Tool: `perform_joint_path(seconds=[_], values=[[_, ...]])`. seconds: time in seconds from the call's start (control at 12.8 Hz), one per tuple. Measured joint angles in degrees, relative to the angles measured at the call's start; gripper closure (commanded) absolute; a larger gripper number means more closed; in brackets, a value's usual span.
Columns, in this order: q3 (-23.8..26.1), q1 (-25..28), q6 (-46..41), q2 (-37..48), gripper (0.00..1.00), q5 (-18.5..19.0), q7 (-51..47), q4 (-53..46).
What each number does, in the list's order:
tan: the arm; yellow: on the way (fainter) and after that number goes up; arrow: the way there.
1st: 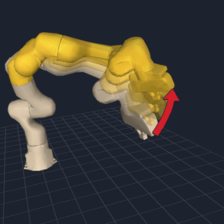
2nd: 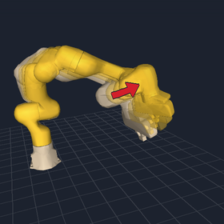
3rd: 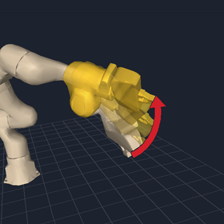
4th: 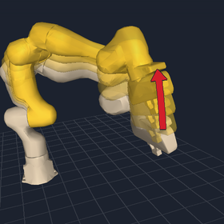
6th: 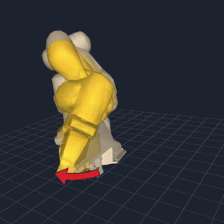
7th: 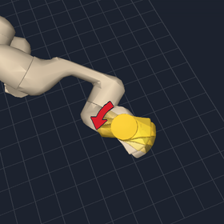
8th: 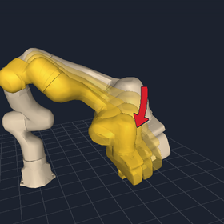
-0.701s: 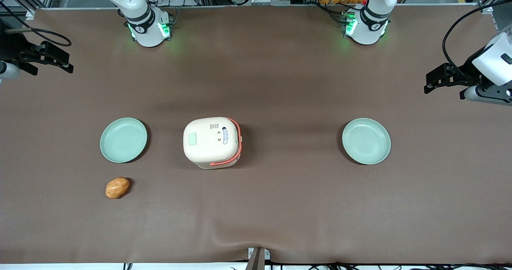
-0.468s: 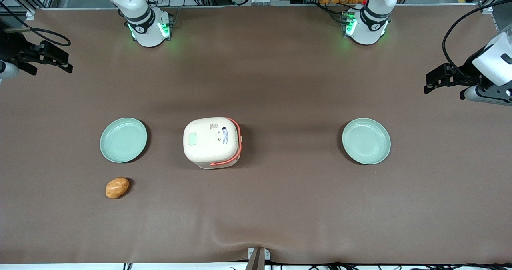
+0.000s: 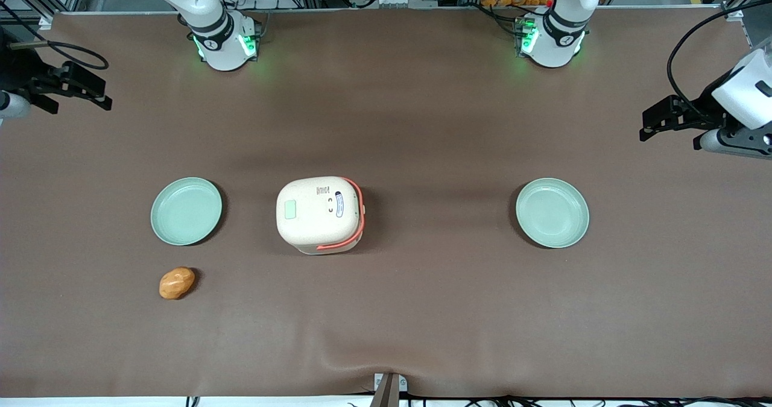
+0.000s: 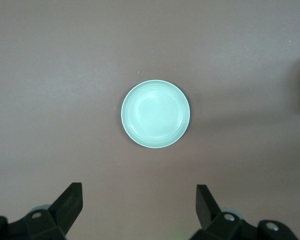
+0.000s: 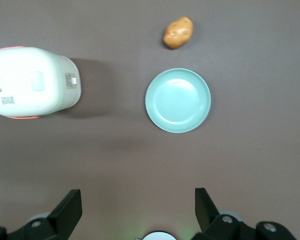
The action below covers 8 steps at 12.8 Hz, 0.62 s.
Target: Press rice cooker button with right arm
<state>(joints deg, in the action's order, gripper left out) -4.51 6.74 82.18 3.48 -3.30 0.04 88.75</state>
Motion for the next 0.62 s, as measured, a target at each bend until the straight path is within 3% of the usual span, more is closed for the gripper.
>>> perform_joint_path(seconds=[0.08, 0.23, 0.31, 0.39, 0.62], values=[[0.9, 0.3, 0.9, 0.0, 0.35, -0.3, -0.9, 0.1], [4.3, 0.7, 2.9, -0.3, 0.77, -0.6, -2.9, 0.3], [6.4, 1.0, 4.0, -0.7, 0.94, -0.6, -4.8, 0.5], [8.2, 1.6, 5.1, -1.3, 1.00, -0.7, -7.6, 0.6], [10.1, 5.9, 9.0, -4.7, 1.00, -0.7, -14.2, 1.0]])
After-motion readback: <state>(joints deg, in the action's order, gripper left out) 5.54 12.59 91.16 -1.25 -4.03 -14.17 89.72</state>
